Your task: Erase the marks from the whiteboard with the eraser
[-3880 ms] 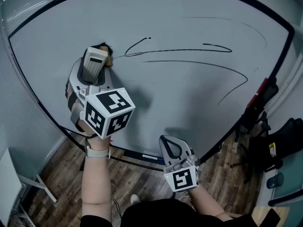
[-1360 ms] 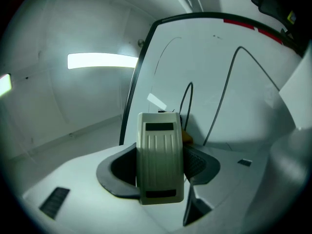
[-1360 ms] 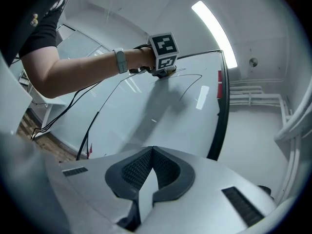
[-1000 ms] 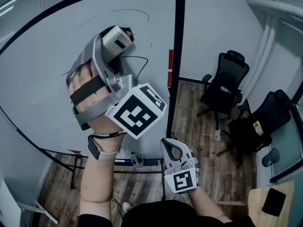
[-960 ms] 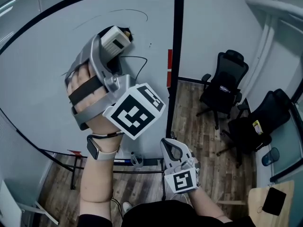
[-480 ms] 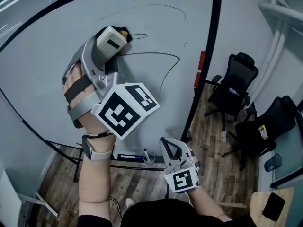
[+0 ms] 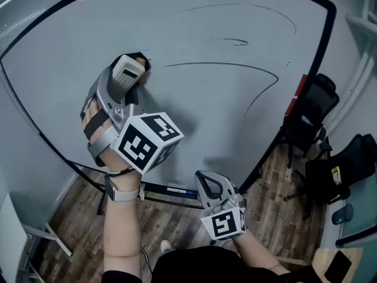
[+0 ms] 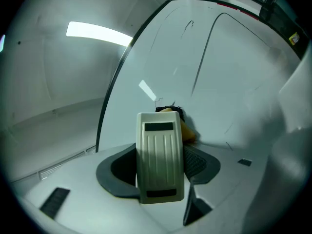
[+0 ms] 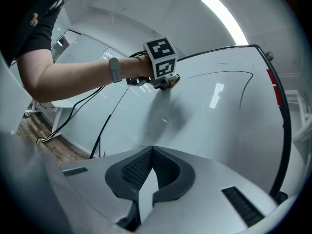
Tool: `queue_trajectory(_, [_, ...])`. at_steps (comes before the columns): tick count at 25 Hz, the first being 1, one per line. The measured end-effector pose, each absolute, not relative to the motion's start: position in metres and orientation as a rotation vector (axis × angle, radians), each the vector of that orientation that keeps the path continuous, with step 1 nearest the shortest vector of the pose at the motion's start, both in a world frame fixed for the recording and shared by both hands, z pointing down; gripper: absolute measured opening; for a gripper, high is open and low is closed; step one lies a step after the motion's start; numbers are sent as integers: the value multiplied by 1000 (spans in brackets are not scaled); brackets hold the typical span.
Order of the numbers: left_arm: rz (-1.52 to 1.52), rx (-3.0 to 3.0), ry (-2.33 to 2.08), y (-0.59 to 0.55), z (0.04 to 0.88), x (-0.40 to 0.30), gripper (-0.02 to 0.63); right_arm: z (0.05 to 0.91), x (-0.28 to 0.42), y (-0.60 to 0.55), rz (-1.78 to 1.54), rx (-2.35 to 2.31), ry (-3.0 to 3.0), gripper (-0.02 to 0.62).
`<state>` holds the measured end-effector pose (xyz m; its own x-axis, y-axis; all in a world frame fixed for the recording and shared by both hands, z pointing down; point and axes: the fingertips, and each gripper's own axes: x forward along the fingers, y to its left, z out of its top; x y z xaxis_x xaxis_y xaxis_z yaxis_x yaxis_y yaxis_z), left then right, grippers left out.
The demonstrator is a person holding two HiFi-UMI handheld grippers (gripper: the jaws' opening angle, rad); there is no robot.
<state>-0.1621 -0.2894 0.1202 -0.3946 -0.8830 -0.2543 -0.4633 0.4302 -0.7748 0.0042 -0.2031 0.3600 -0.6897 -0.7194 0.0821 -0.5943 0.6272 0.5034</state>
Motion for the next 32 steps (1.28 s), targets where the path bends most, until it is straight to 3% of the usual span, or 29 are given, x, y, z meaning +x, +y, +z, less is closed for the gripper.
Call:
queue_trajectory(8, [-849, -1086, 2016, -285, 120, -130, 261, 361, 13, -199, -645, 1090, -2555, 28])
queue_trajectory(32, [-1082, -800, 1616, -280, 94, 112, 260, 358, 206, -176, -601, 1407, -2388, 27])
